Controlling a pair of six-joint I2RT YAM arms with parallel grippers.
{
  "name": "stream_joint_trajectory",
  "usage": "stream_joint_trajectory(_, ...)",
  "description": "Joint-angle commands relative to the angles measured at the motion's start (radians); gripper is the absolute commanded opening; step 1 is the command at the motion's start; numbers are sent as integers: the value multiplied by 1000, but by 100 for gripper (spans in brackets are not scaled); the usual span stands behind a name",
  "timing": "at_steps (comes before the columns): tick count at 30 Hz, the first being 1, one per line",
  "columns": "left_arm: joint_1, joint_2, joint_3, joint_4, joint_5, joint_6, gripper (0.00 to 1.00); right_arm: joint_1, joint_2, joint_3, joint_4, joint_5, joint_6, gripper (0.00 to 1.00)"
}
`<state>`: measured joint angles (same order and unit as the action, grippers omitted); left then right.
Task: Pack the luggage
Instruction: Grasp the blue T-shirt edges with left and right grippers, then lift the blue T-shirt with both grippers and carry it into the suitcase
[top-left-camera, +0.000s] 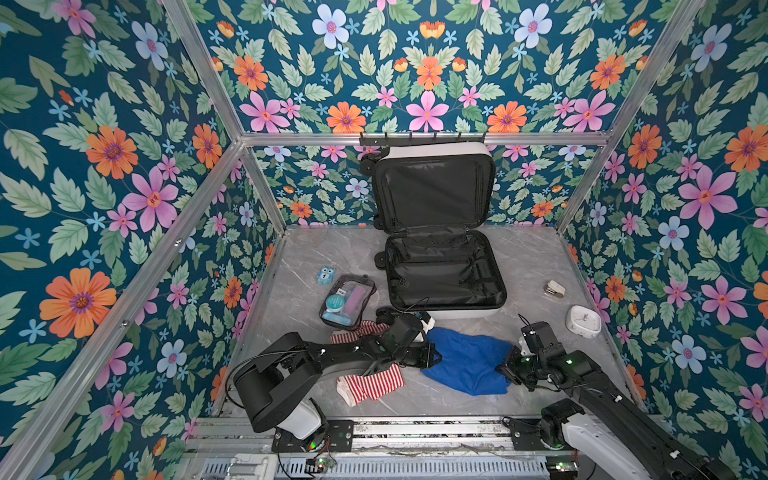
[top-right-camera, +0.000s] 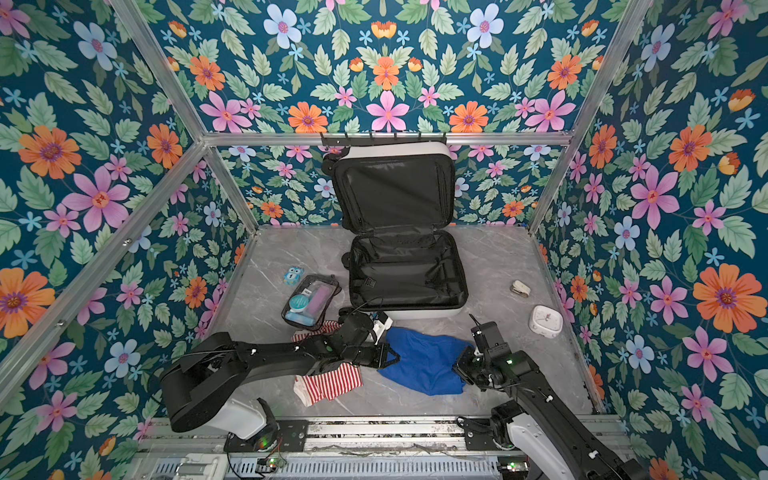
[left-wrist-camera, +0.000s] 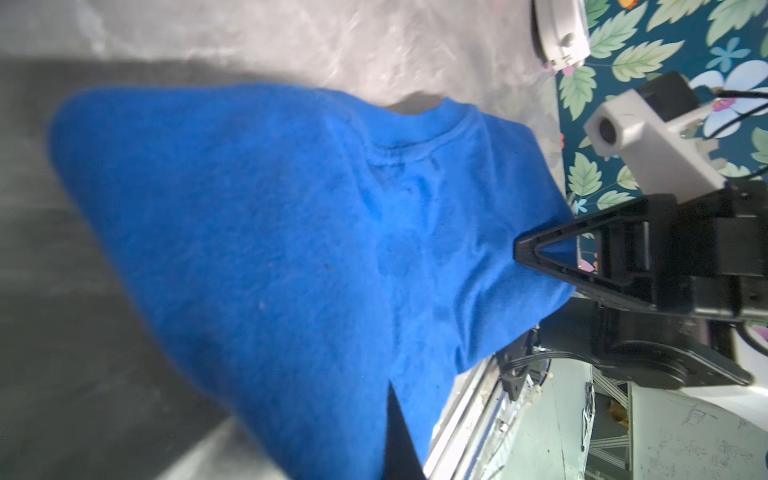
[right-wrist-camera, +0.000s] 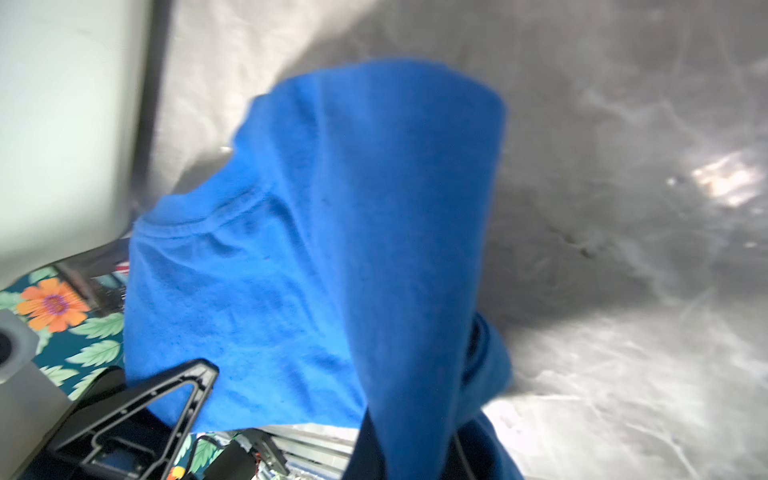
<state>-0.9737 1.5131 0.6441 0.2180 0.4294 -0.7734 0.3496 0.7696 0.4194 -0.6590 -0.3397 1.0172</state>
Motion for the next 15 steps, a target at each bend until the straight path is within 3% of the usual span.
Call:
stream_joint_trajectory(1, -9, -27, 32, -64, -31, 49, 0, 1, -9, 31, -13, -16, -11, 1)
stream_joint_trajectory(15, -19, -150, 264, -317, -105, 184, 0, 0, 1, 341, -143, -18, -122, 0)
